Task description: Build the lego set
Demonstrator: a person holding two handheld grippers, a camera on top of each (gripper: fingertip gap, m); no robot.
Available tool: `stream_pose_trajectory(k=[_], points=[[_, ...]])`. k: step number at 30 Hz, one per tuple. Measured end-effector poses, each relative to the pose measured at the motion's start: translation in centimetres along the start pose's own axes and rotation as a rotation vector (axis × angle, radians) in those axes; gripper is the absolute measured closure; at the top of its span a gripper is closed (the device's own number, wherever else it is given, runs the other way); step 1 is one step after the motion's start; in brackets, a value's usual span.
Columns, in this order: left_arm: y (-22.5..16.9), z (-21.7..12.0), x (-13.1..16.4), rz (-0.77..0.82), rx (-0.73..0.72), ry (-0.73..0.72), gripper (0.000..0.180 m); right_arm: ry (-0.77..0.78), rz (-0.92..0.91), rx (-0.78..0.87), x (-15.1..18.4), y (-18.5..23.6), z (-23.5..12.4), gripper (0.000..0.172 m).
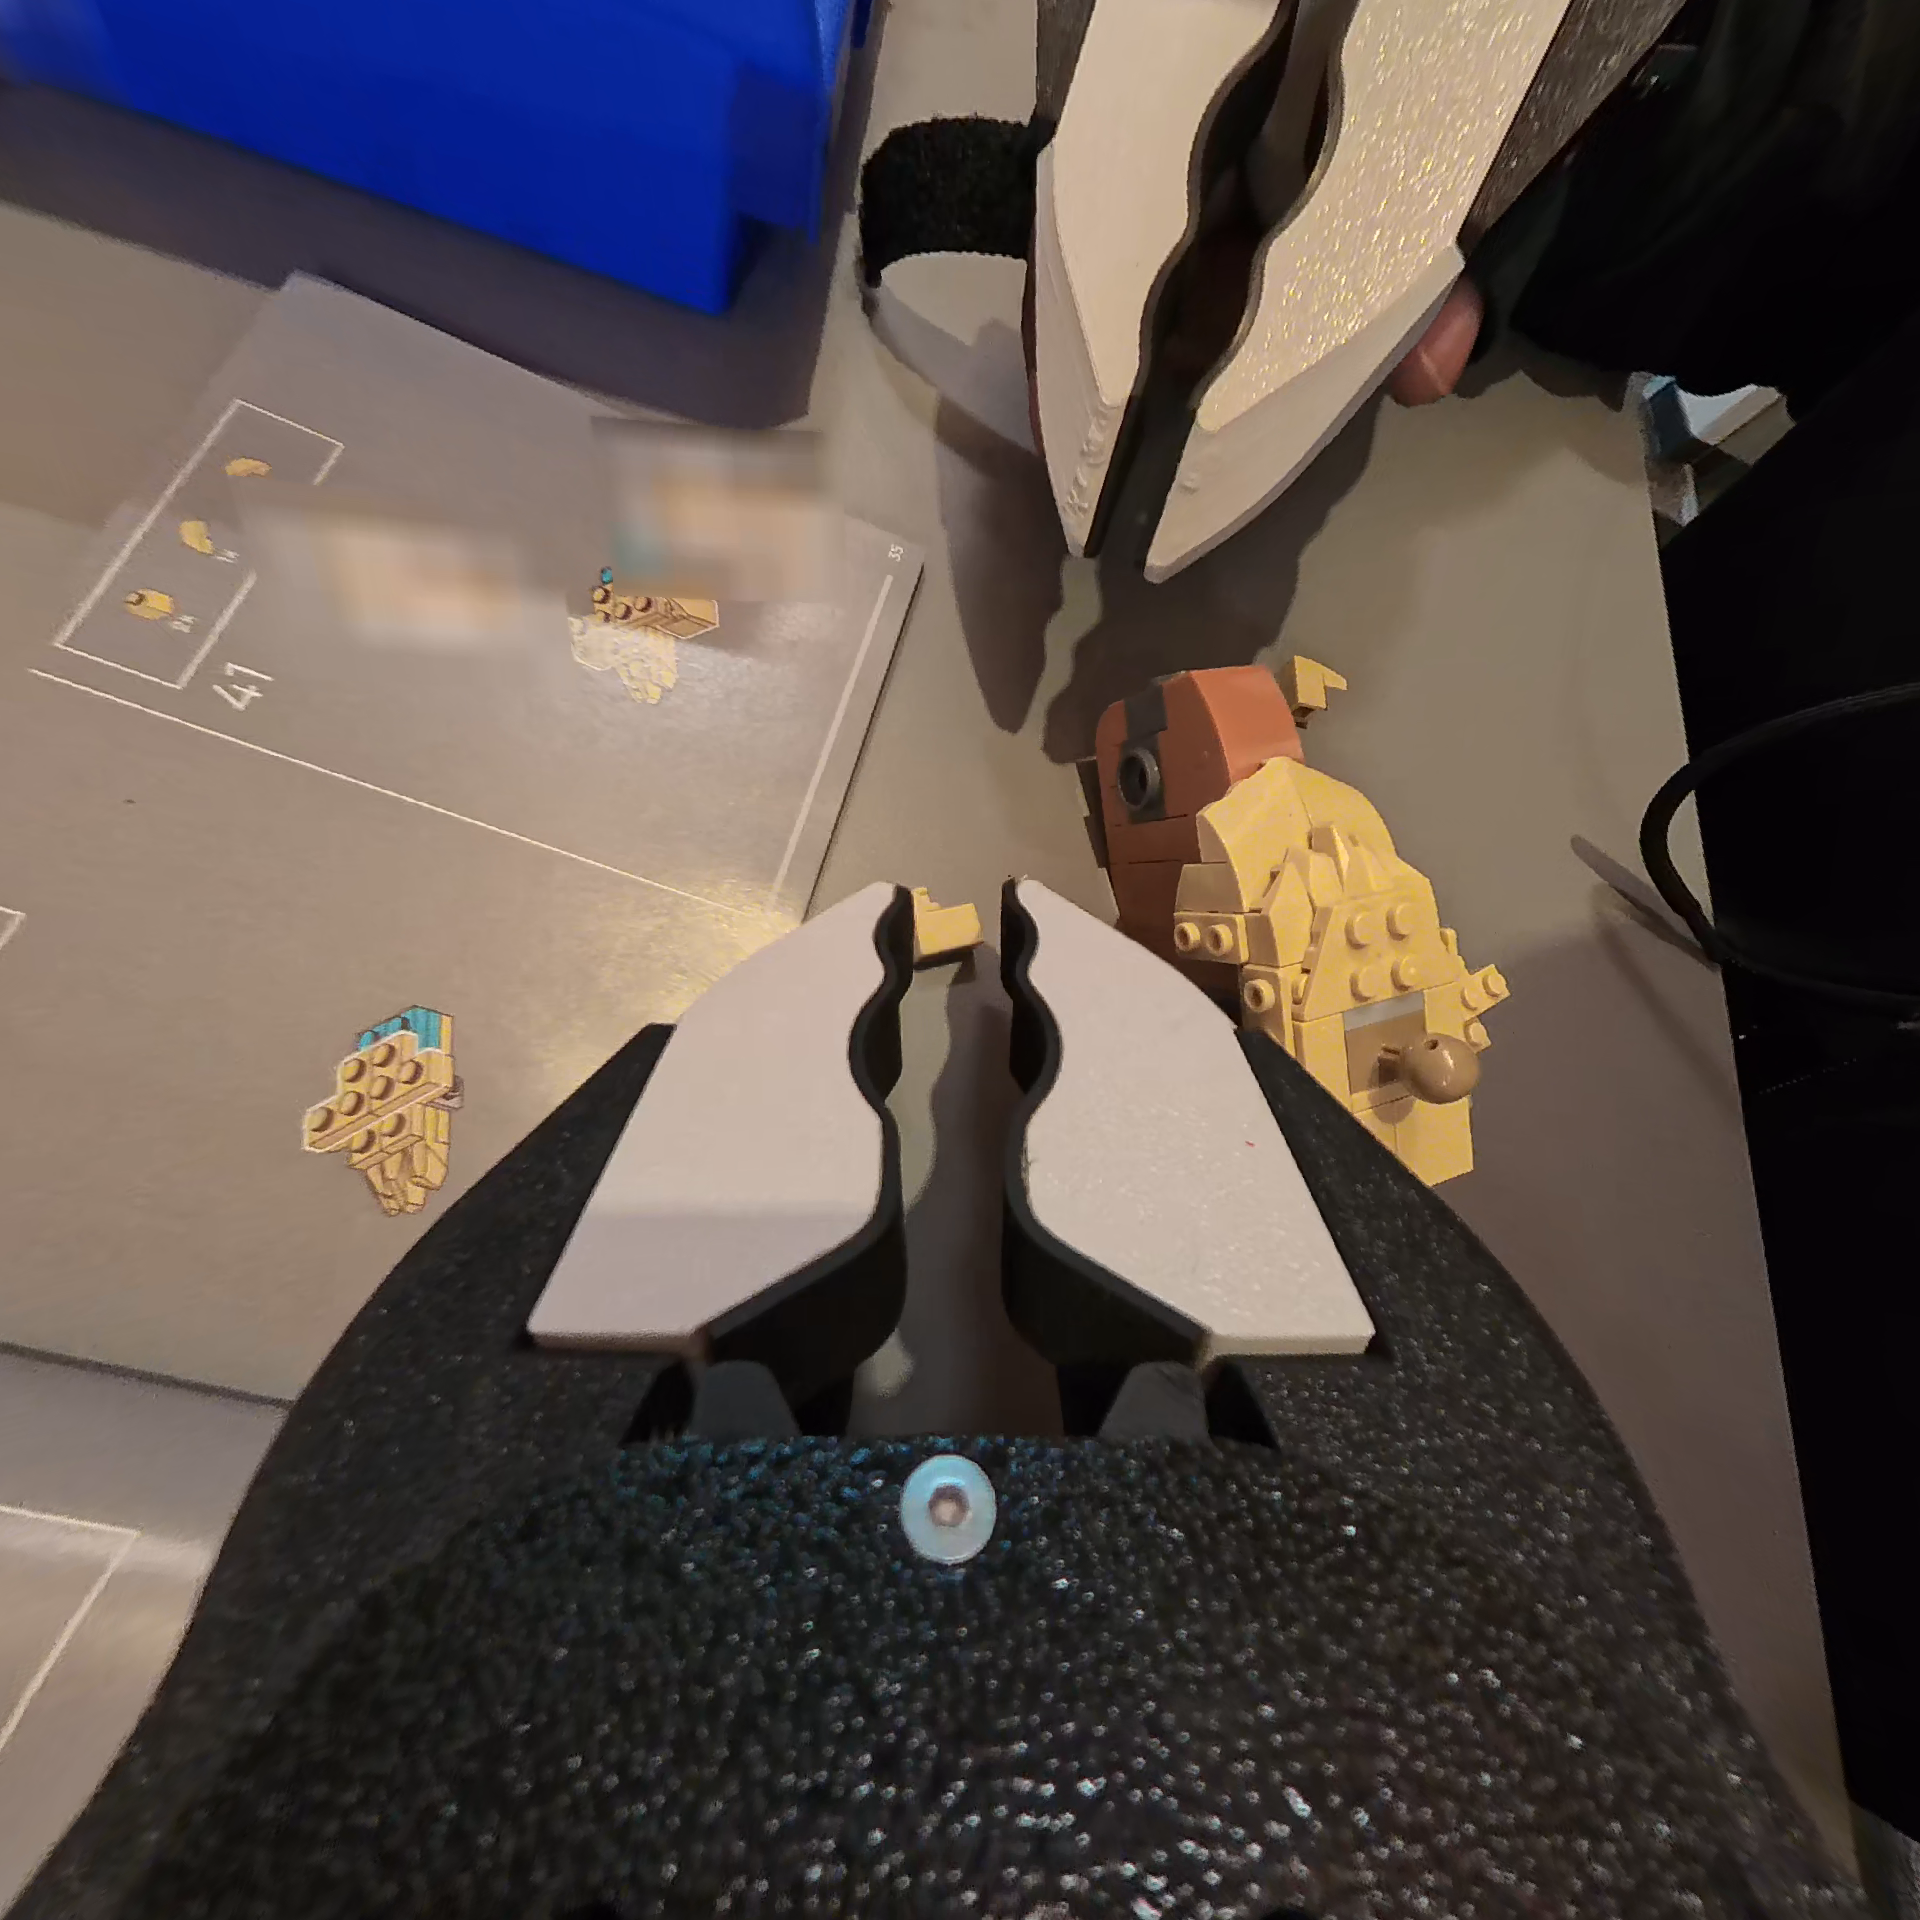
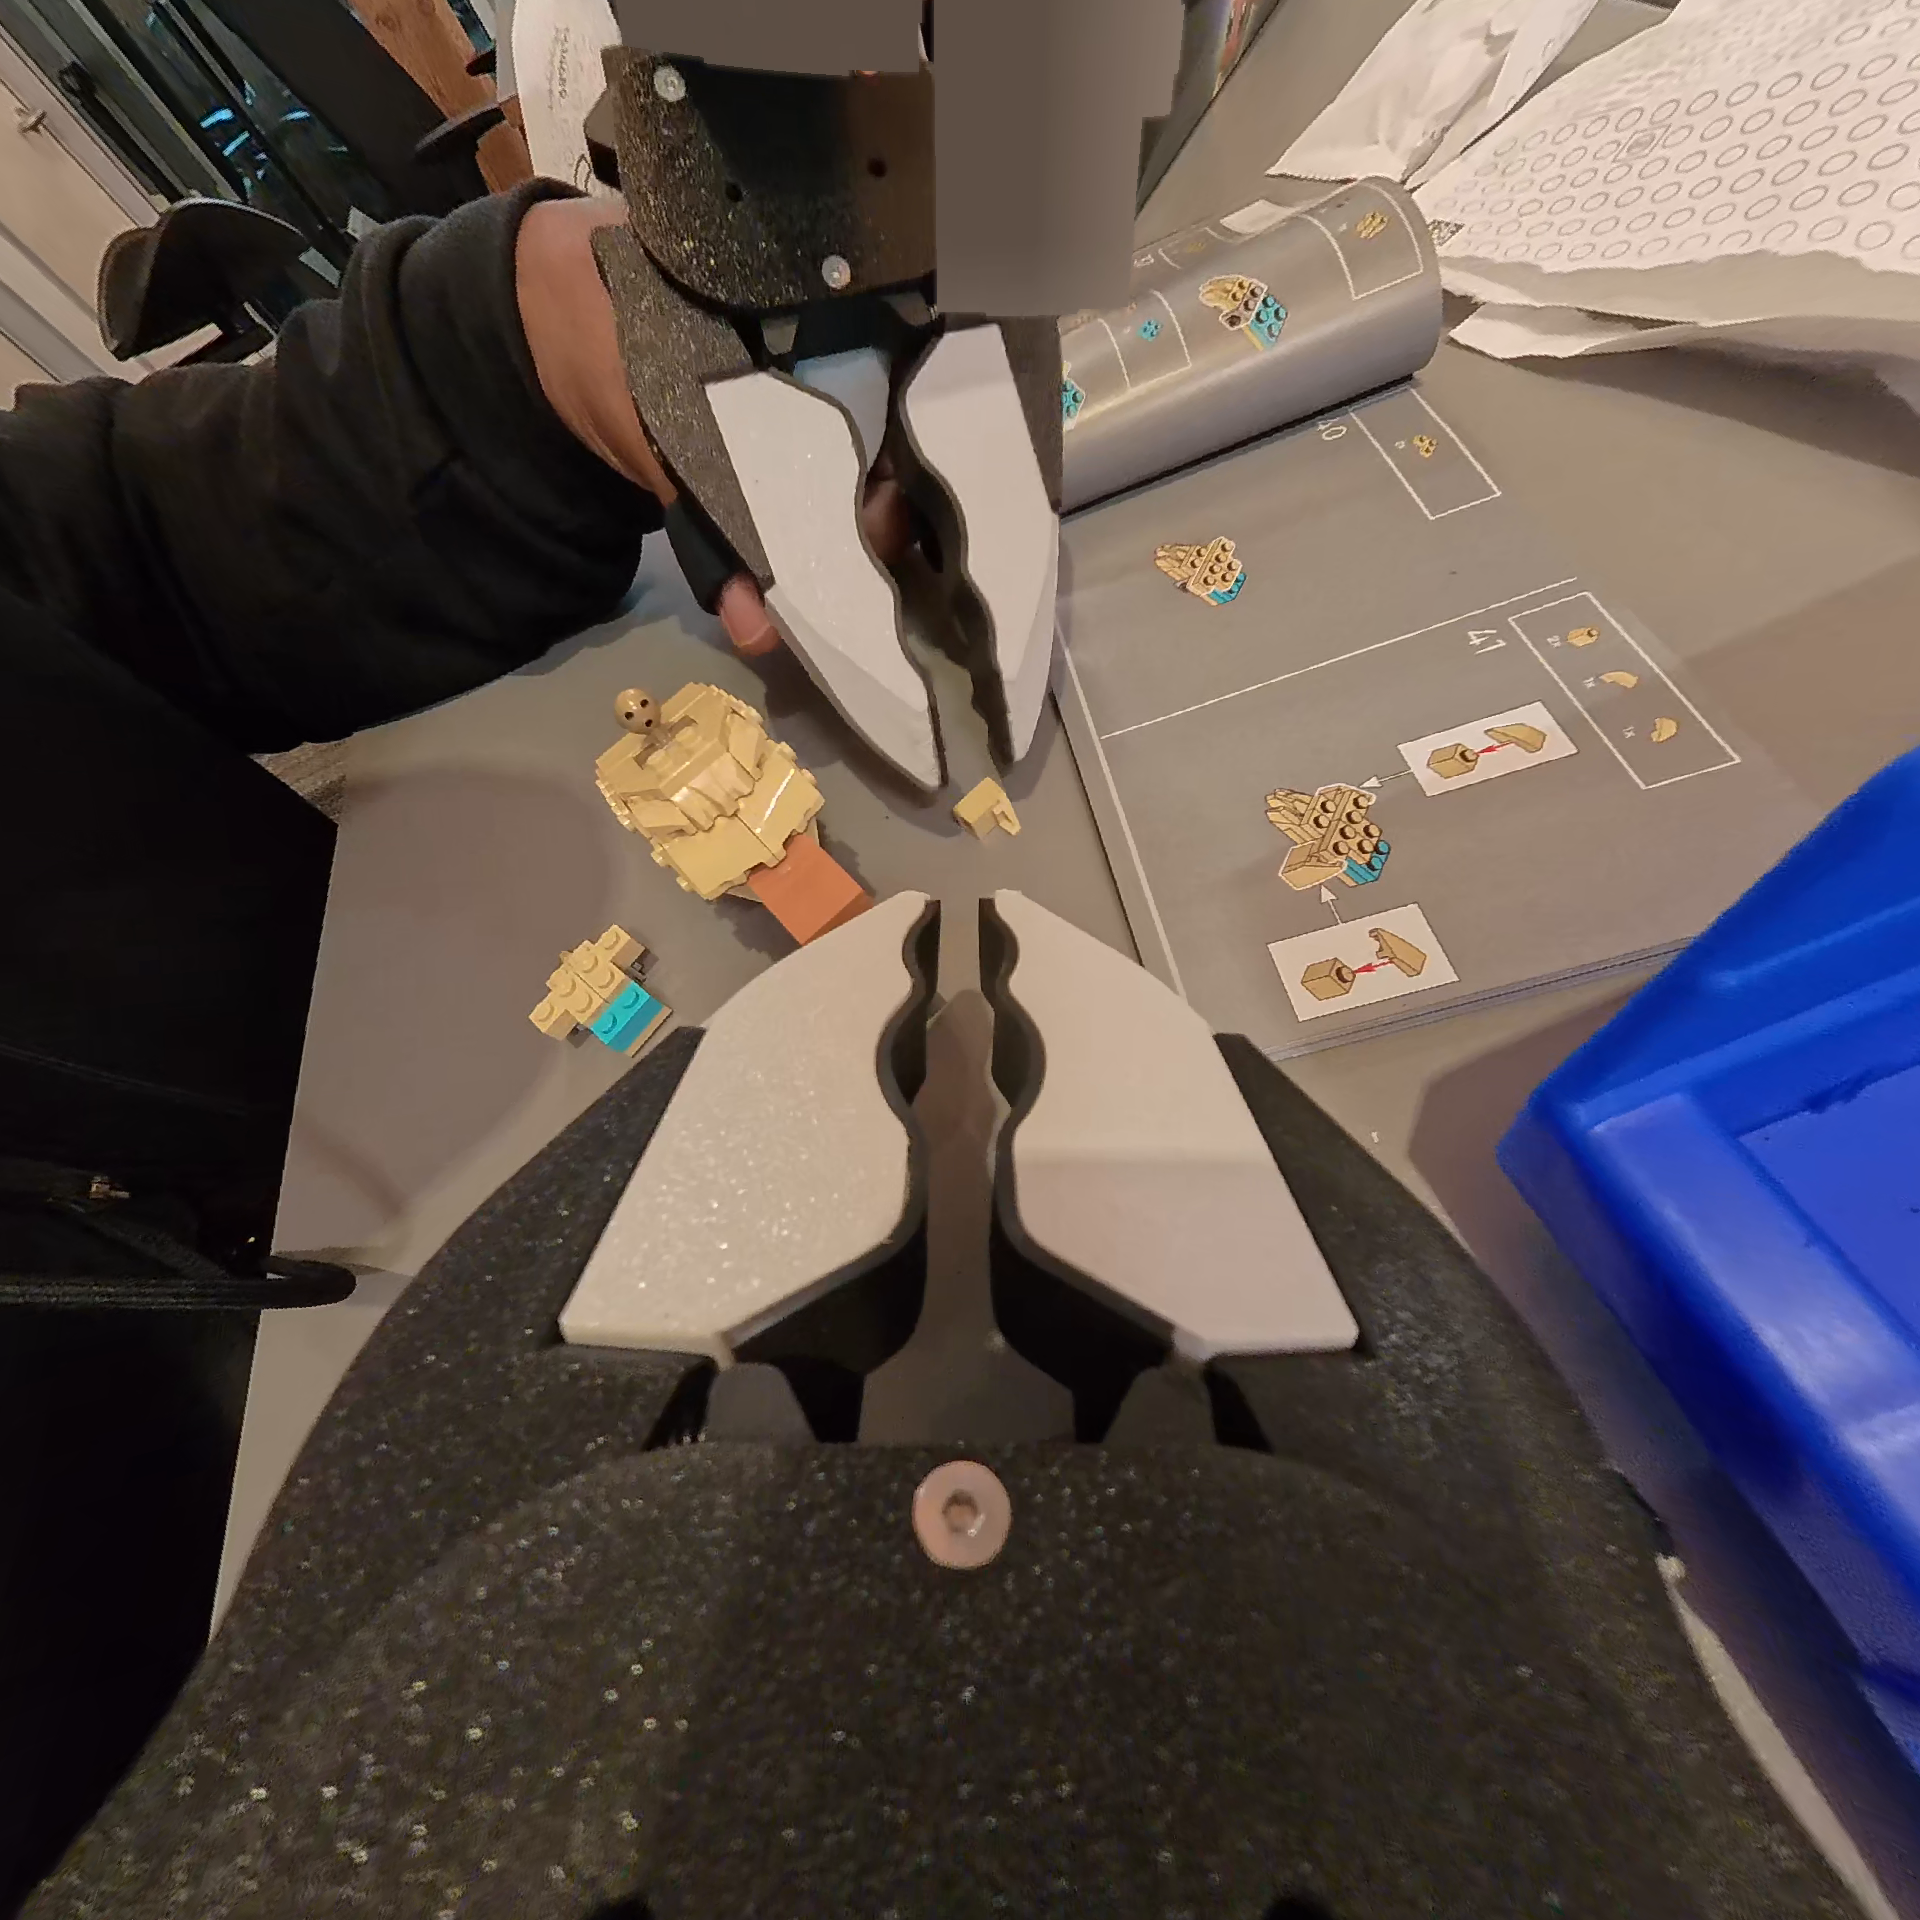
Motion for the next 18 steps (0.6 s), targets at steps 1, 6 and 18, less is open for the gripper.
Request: stream_pose_trajectory(k=[1,6,18], points=[[0.1,-0.1,-0.1,0.000,-0.005,-0.009,0.165,0.000,0.000,0.000,0.0,0.0,0.0,0.165],[0.7,-0.9,-0.8,0.004,-0.075,-0.099,0.165,0.001,0.001,-0.001,0.0,0.0,0.0,0.164],[2.0,-4.6,-3.0,0.000,-0.278,-0.466,0.166,0.007,0.000,-0.003,0.0,0.0,0.1,0.164]])
Point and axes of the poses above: each gripper's, where its closed fingertips meet, z out along the fingers, x out of its underside, y = z × x across the jaws, the point moved 8 cm from there along -z, back along the fingers, and after that the axes turned 12 degrees about -x, right-handed, at the moved point
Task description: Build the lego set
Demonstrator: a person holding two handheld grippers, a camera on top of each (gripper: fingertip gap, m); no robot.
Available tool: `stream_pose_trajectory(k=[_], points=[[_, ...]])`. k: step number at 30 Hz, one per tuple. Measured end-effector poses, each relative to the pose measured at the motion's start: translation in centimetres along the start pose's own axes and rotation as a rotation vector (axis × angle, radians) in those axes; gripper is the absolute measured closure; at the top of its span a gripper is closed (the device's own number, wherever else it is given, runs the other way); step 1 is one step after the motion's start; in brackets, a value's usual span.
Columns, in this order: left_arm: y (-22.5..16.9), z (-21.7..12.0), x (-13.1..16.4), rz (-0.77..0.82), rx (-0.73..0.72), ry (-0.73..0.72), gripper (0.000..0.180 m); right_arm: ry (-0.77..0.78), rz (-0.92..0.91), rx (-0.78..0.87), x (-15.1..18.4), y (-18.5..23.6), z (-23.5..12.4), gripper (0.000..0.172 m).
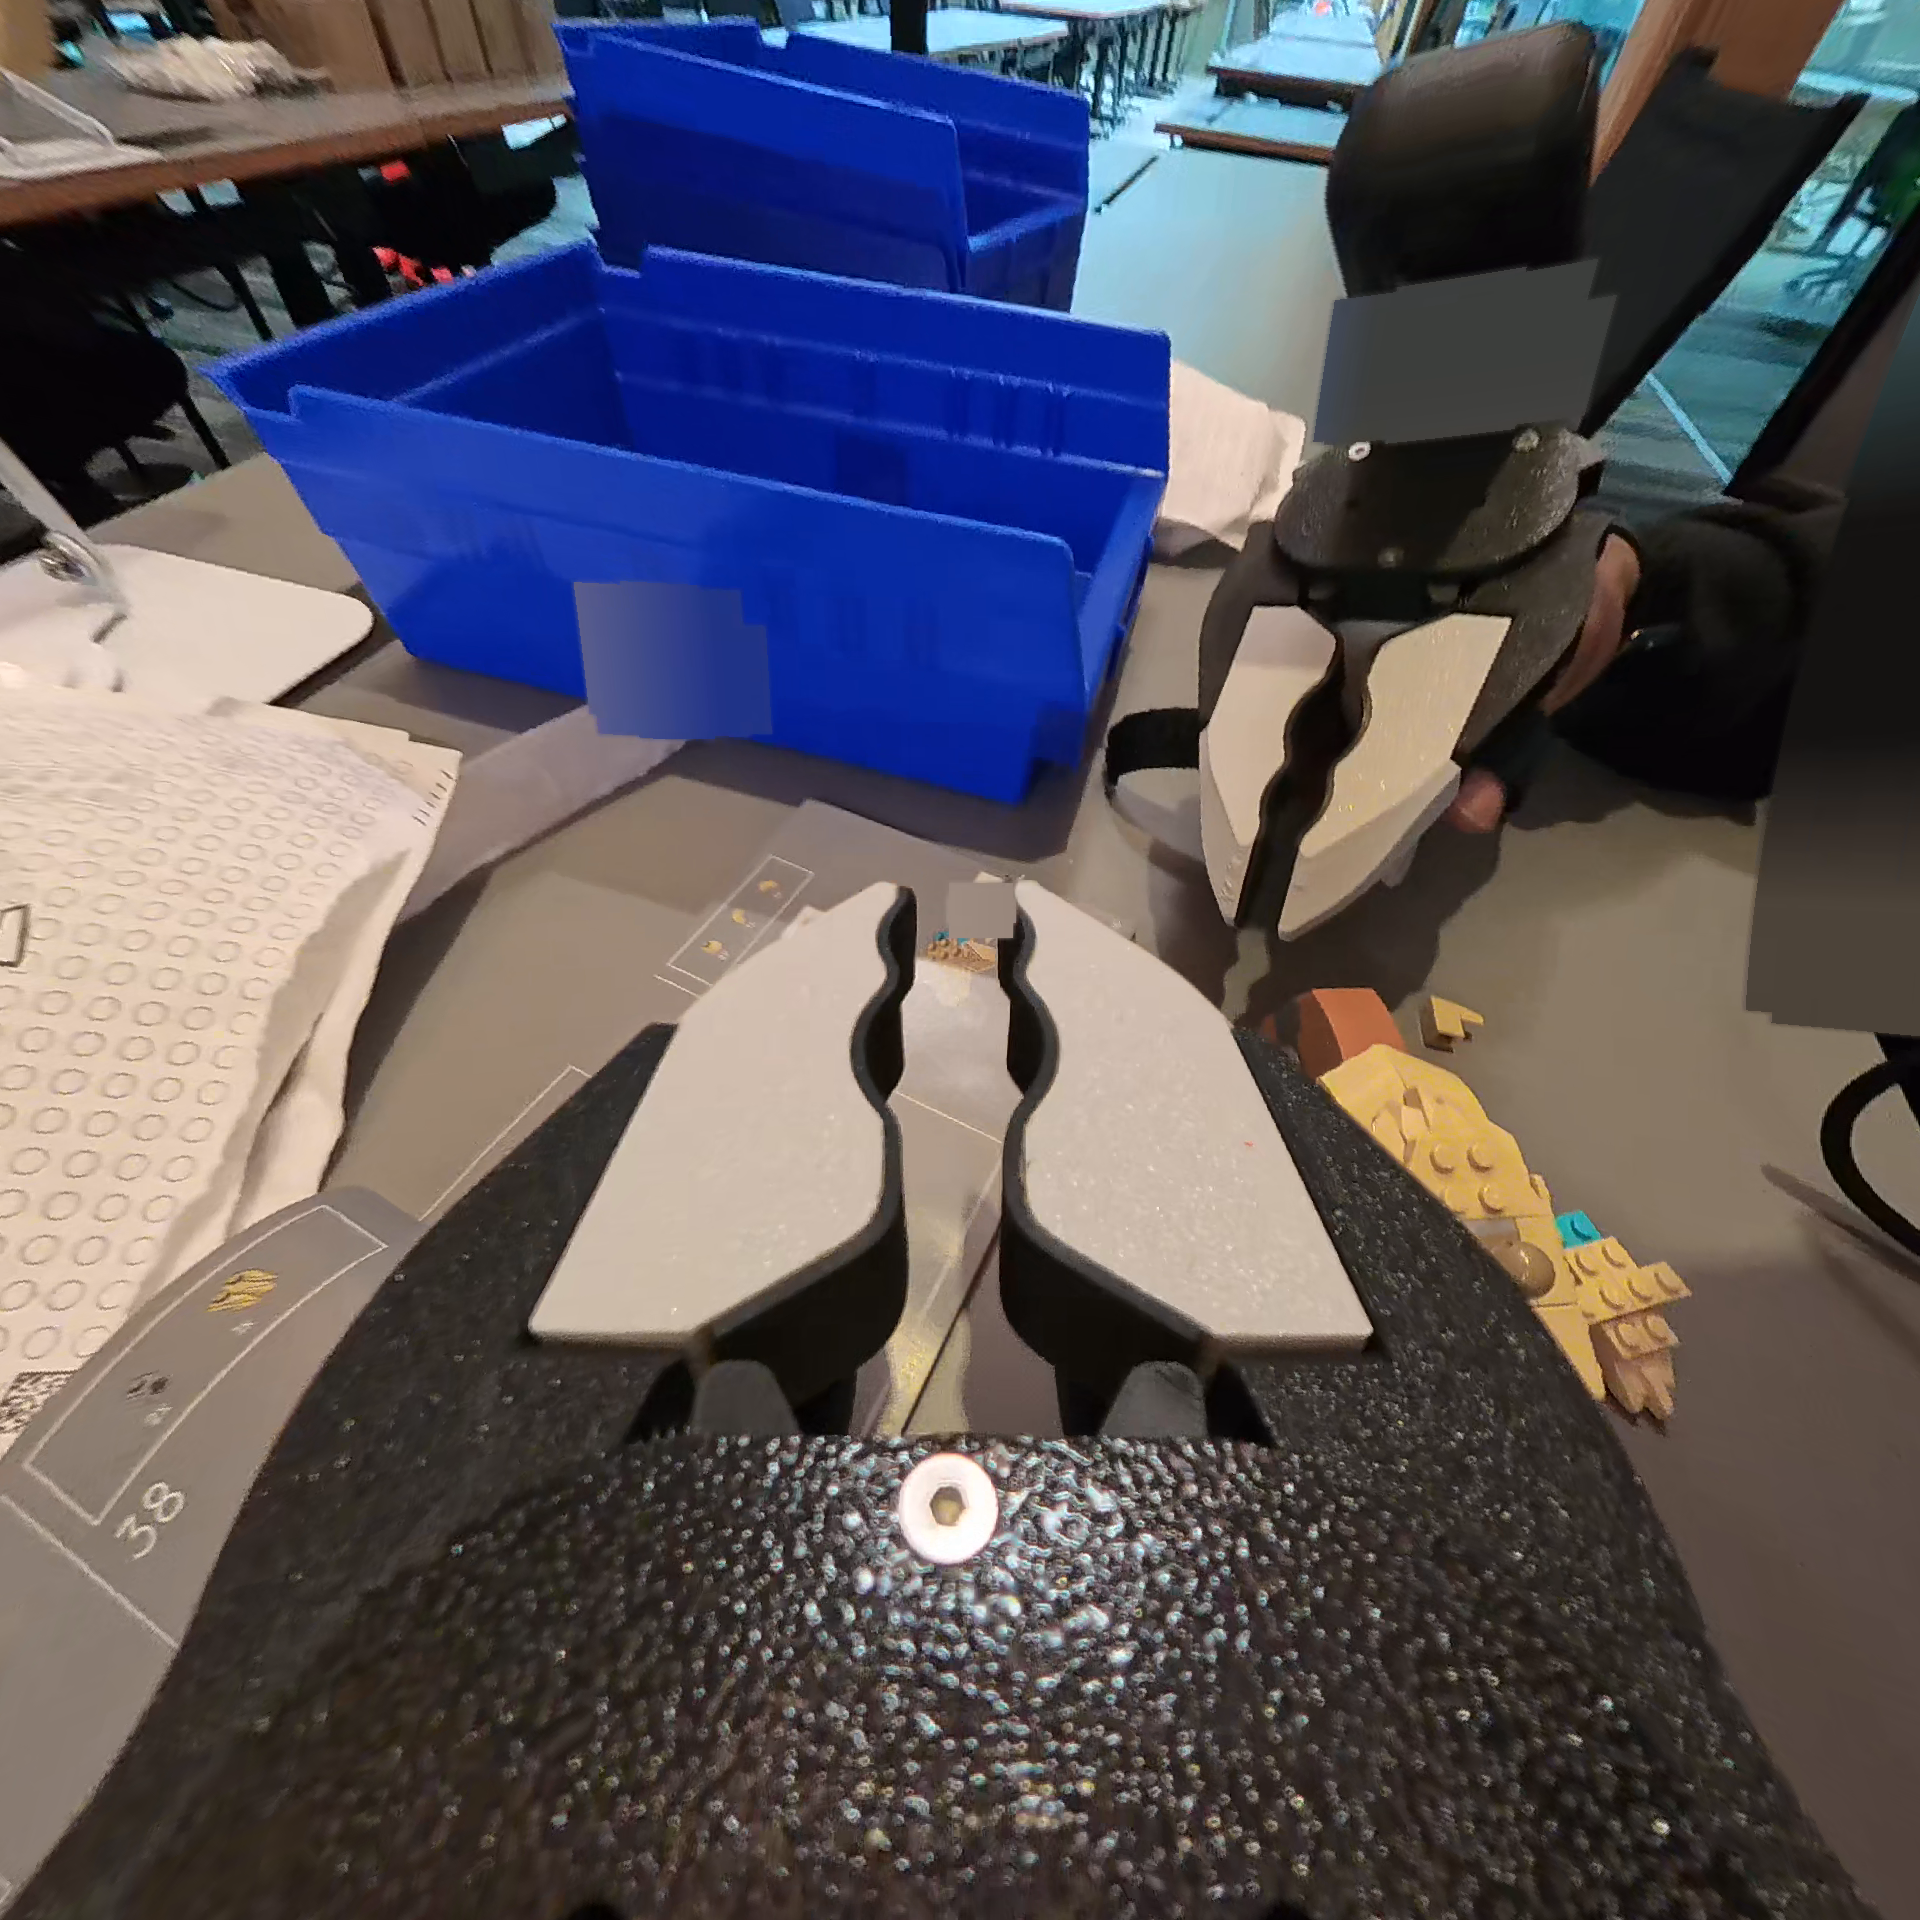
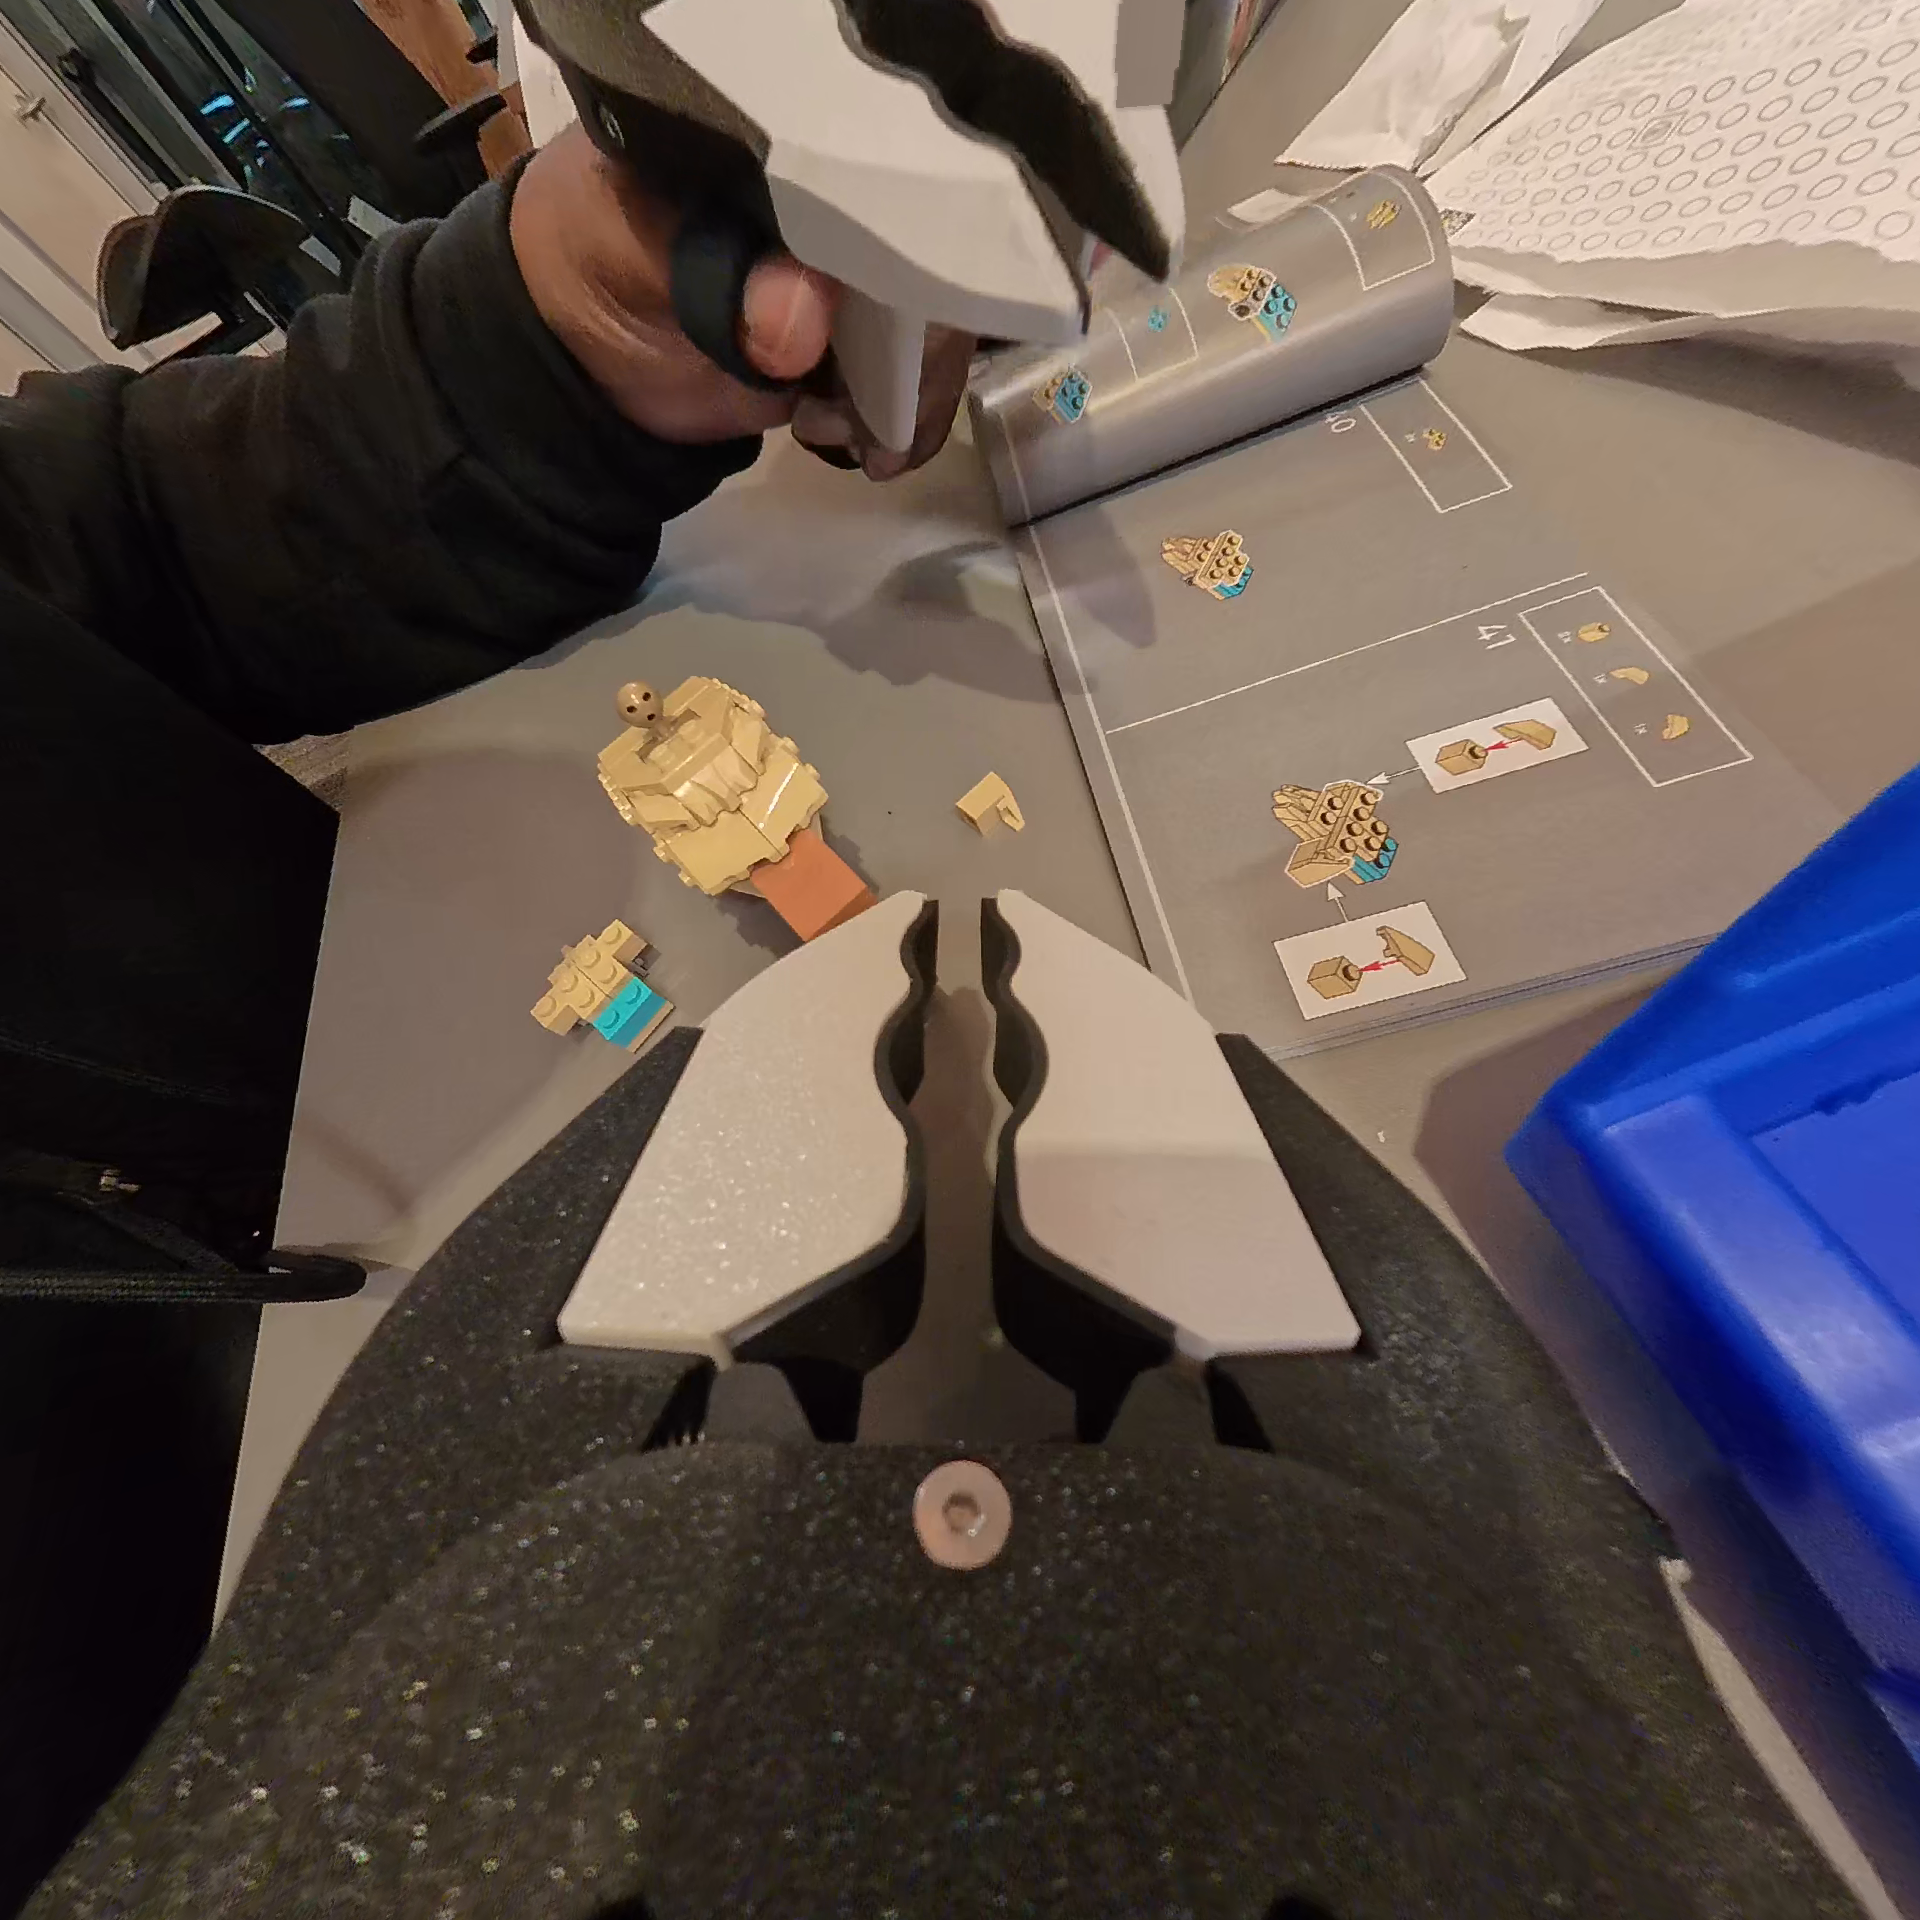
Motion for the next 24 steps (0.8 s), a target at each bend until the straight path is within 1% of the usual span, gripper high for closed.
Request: stream_pose_trajectory(k=[5,24], points=[[0.11,0.01,-0.01,-0.010,-0.017,-0.010,0.165,0.002,-0.002,0.000,0.01,0.03,0.02,0.164],[-0.18,0.36,0.28,-0.016,0.004,0.028,0.165,0.013,-0.009,0.002,0.06,0.11,0.10,0.163]])
Point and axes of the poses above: each gripper's, where its closed fingertips meet, z out along the fingers, x out of its underside, y = z × x across the jaws, the point moved 8 cm from there along -z, back along the fingers, and after that the axes turned 12 degrees about -x, right-handed, at the moved point
